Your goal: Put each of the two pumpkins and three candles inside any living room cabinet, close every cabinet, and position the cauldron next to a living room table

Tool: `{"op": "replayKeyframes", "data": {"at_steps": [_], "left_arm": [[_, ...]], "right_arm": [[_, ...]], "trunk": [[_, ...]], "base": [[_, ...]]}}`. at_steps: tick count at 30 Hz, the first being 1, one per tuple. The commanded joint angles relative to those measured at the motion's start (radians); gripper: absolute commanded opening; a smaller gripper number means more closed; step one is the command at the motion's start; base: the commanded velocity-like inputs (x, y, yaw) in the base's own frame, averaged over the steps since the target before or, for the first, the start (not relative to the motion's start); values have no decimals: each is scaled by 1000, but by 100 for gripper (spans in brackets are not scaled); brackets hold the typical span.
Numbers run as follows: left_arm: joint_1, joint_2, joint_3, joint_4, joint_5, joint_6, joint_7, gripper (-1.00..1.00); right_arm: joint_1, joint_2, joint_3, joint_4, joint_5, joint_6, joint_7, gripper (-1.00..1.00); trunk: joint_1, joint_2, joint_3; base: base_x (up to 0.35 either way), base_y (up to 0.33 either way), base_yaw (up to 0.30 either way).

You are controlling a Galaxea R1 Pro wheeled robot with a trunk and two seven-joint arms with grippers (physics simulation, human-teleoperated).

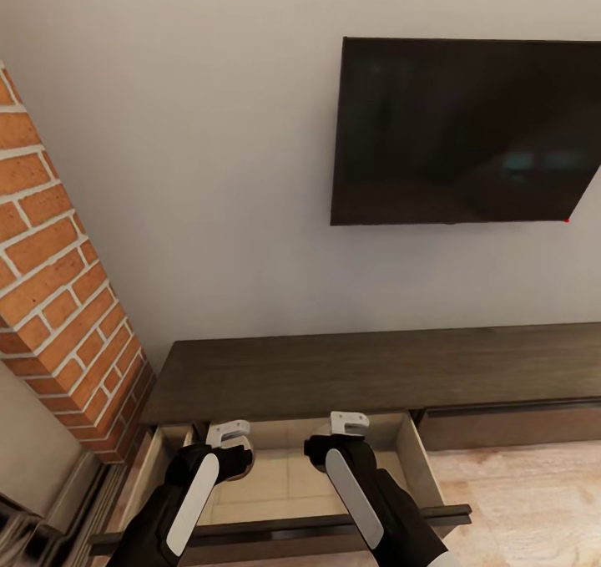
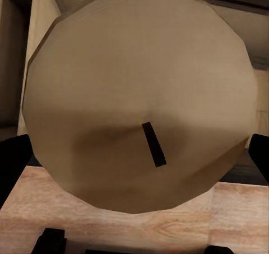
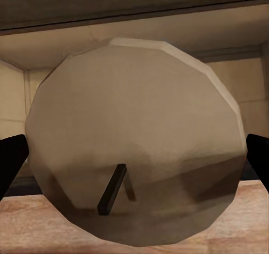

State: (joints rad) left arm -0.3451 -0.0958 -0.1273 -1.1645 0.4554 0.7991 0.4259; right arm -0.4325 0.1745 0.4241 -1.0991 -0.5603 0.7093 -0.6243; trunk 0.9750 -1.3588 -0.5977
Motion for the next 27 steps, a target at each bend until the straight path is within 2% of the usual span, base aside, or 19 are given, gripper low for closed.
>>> {"op": "replayKeyframes", "data": {"at_steps": [1,10,27], "left_arm": [[0,0,0,0,0,0,0,-100],[0,-1,-1,0,0,1,0,-100],[0,-6,-7,2,-2,-31,-1,-100]], "right_arm": [[0,0,0,1,0,0,0,-100],[-41,0,2,68,0,-5,0,-100],[-46,0,2,96,0,-34,2,-100]], "trunk": [[0,0,0],[34,-63,-28],[100,-182,-81]], "base": [[2,0,0],[0,0,0],[0,0,0]]}}
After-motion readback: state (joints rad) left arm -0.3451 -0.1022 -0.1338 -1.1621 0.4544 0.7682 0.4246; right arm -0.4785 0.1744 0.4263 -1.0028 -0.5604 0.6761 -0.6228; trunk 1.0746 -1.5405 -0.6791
